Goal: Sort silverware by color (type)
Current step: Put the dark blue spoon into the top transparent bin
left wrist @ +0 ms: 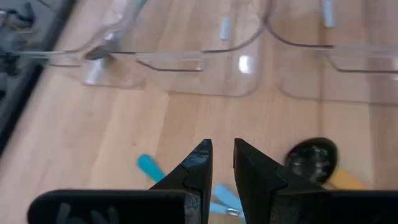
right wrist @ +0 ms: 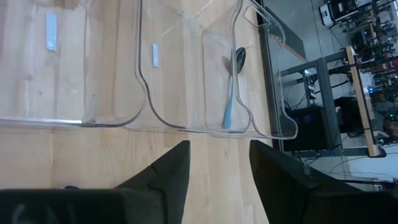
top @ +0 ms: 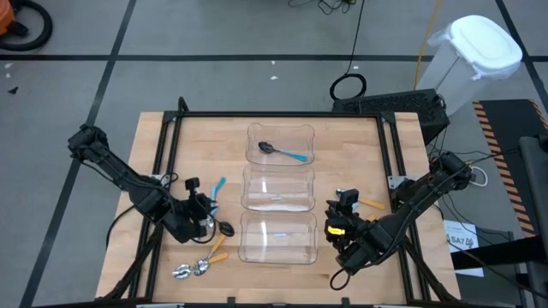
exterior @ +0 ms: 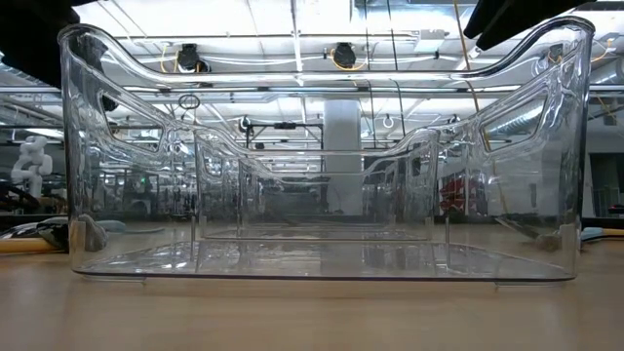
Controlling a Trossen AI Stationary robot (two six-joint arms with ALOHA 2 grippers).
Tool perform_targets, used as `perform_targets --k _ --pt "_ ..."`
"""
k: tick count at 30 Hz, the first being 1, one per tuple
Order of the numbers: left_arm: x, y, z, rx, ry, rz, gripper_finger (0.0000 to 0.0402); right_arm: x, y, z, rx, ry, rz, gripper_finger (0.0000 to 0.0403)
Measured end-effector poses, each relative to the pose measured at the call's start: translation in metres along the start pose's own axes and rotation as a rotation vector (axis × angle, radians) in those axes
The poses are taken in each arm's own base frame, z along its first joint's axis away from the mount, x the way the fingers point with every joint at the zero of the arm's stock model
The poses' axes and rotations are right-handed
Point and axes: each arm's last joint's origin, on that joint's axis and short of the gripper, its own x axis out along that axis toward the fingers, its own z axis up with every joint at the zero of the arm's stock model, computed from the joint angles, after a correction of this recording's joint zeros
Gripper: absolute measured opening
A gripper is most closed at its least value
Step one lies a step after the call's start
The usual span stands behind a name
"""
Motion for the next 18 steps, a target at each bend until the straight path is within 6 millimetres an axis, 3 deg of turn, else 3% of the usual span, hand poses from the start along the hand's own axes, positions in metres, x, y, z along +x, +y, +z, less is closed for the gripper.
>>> perform_targets --k 10,18 --pt "0.022 -0.021 -0.006 0.107 0.156 -0.101 0.0068 0.0 0.001 0.0 0.003 -0.003 0.003 0.016" --pt "0.044 -0.024 -0.009 0.157 0.285 -0.112 0.0068 0.0 0.001 0.001 0.001 -0.002 0.003 0.016"
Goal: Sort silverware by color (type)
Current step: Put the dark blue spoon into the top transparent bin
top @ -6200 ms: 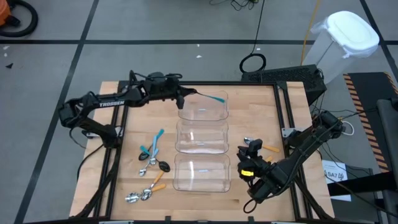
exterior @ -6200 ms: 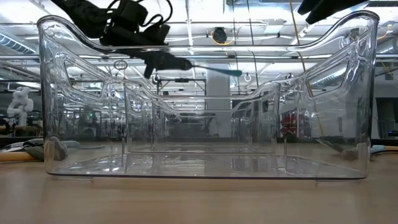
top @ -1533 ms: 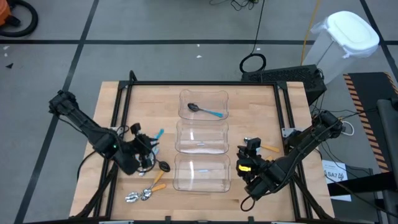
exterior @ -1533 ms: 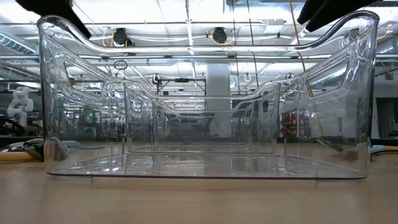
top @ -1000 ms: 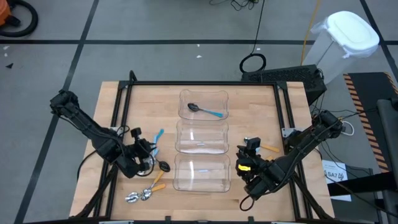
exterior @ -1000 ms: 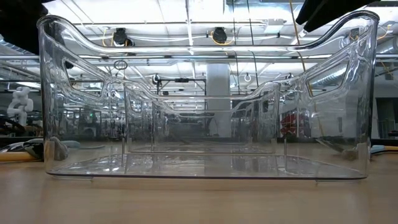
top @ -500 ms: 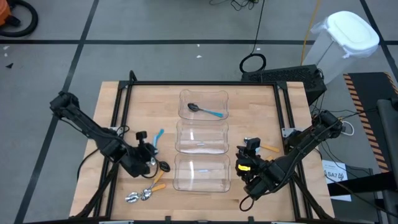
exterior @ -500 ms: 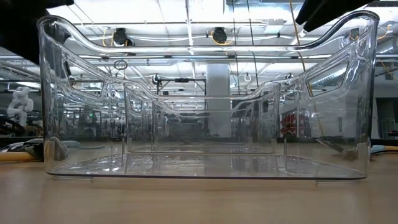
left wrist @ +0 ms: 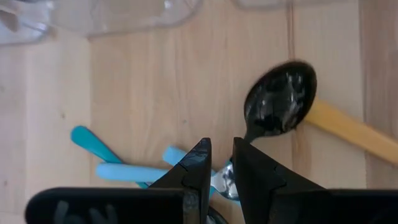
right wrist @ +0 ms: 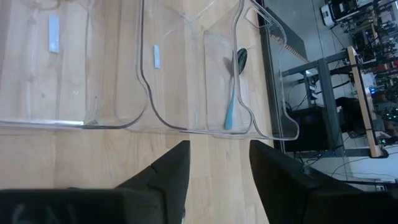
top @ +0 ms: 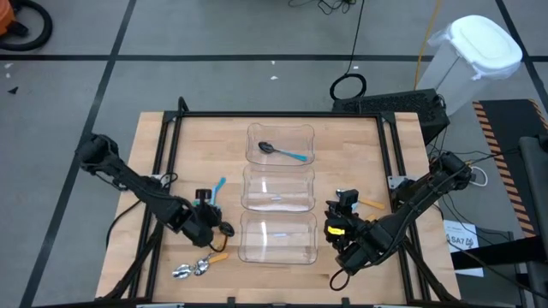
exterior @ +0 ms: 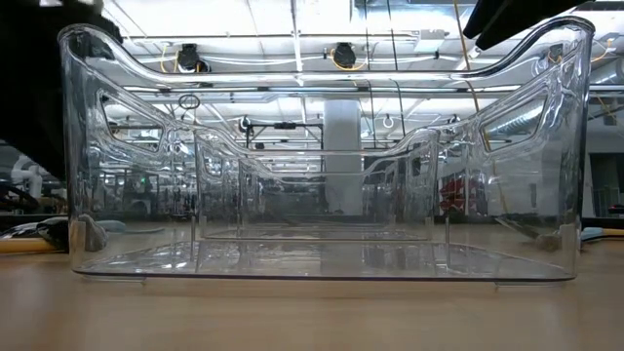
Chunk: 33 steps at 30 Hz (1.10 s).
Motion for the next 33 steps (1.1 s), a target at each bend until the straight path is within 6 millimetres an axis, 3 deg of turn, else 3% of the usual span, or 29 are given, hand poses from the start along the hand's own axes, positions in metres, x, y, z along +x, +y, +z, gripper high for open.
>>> perform_targets --k 9,17,20,33 --pt "0.017 0.007 0.005 0.075 0.092 -0.032 0.0077 0.0 0.0 0.0 -0.001 0.0 0.0 0.016" --pt "0.027 0.004 0.009 0.144 0.097 -0.074 0.0191 0.0 0.0 0.0 0.0 -0.001 0.001 0.016" --pt "0.027 0.004 0.009 0.165 0.094 -0.077 0.0217 0.0 0.0 0.0 0.0 -0.001 0.001 0.016" --pt "0.027 0.003 0.008 0.256 0.113 -0.12 0.0223 0.0 0.0 0.0 0.0 -0.001 0.002 0.016"
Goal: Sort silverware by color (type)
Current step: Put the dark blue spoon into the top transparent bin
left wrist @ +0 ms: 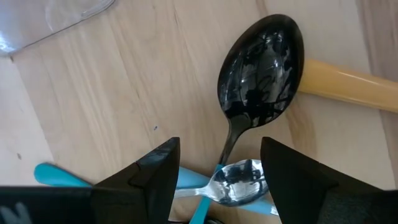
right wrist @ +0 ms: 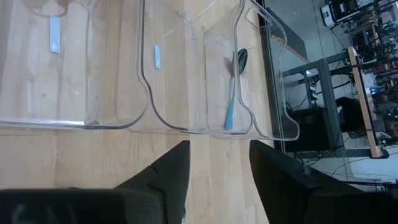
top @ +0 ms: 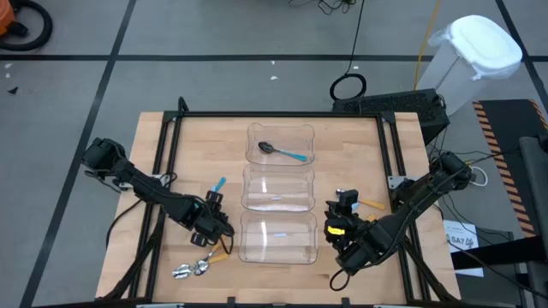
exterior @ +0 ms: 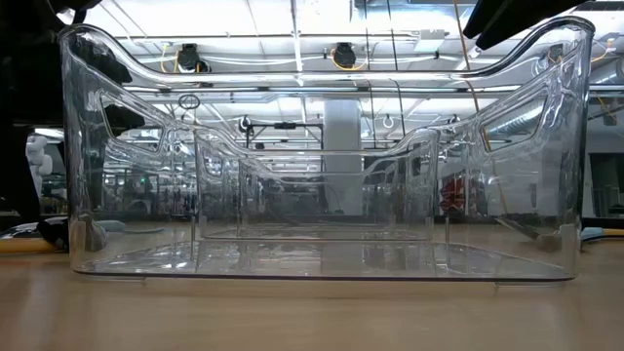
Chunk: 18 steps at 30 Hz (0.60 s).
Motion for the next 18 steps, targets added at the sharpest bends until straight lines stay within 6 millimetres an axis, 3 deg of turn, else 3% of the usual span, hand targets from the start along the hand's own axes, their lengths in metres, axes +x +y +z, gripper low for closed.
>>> perform_targets --k 14,18 --pt "0.029 0.003 0.004 0.01 0.111 0.012 0.0222 0.0 0.0 0.0 0.002 0.0 0.001 0.016" --pt "0.03 0.003 0.005 0.015 0.105 -0.008 0.0195 0.0 0.0 0.0 0.003 0.0 0.001 0.016"
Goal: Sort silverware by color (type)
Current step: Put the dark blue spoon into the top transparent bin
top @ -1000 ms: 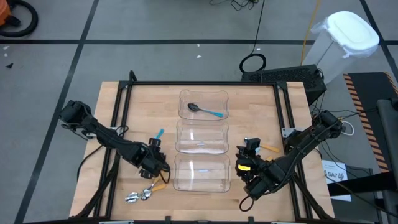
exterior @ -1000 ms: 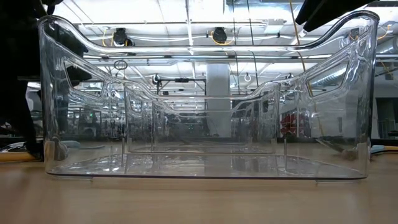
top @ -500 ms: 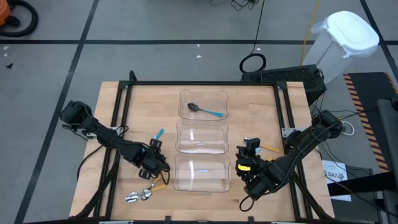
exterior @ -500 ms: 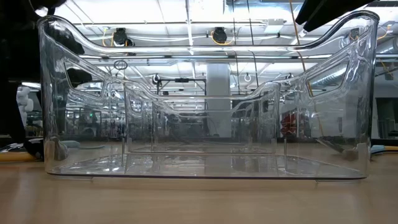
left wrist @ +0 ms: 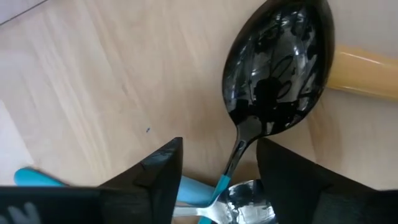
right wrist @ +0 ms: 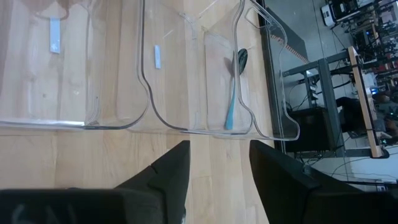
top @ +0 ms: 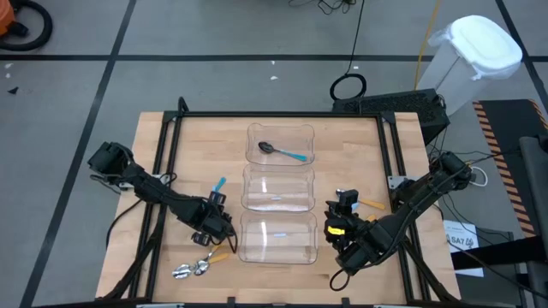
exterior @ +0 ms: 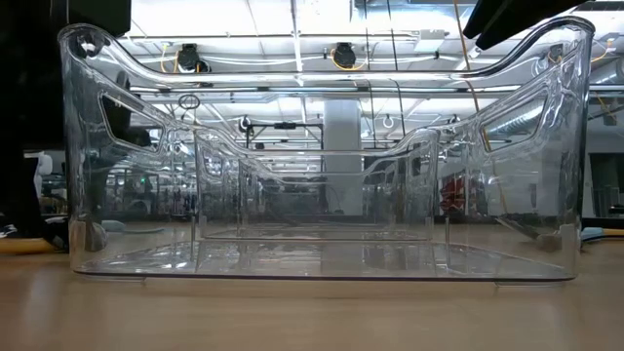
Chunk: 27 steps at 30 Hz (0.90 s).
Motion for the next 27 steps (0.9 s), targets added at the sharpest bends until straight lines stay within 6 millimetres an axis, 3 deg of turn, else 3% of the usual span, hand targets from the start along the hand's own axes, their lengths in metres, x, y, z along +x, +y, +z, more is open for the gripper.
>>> perform_targets --k 8,16,27 --pt "0.001 0.0 0.001 0.014 -0.005 -0.046 0.0091 0.0 0.0 0.0 0.0 0.0 0.0 0.016" --pt "-0.001 0.001 0.001 0.024 -0.019 -0.055 0.0022 0.0 0.0 0.0 0.0 0.0 0.0 0.016" --pt "-0.018 0.008 -0.003 -0.019 -0.079 0.049 0.0009 0.0 0.0 0.0 -0.002 0.0 -0.001 0.016"
